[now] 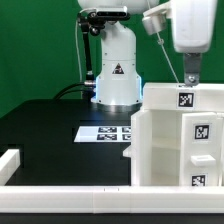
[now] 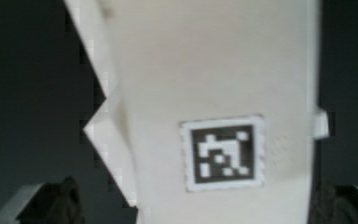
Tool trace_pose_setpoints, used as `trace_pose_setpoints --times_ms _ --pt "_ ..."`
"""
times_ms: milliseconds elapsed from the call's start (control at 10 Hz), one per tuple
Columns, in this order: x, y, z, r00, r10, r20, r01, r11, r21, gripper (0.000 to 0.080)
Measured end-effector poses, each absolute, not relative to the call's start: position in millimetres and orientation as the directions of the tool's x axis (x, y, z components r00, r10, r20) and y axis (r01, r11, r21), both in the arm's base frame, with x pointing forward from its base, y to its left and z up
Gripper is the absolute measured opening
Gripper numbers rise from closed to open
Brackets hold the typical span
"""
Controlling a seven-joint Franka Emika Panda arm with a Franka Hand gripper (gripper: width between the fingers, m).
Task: Assemble cabinet
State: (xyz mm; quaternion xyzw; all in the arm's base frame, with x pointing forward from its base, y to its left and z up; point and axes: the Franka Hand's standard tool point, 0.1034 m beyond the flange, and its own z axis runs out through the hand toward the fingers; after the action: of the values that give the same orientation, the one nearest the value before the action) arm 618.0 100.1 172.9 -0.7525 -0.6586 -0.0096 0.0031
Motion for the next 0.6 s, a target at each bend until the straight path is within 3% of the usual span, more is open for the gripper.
trace_pose_setpoints --times_ms 300,600 --pt "611 100 162.9 0.114 0.993 0.021 0.993 -0.115 0.037 0.0649" --pt "606 101 154.4 0.138 0.99 0.019 0.99 -0.139 0.023 0.0649"
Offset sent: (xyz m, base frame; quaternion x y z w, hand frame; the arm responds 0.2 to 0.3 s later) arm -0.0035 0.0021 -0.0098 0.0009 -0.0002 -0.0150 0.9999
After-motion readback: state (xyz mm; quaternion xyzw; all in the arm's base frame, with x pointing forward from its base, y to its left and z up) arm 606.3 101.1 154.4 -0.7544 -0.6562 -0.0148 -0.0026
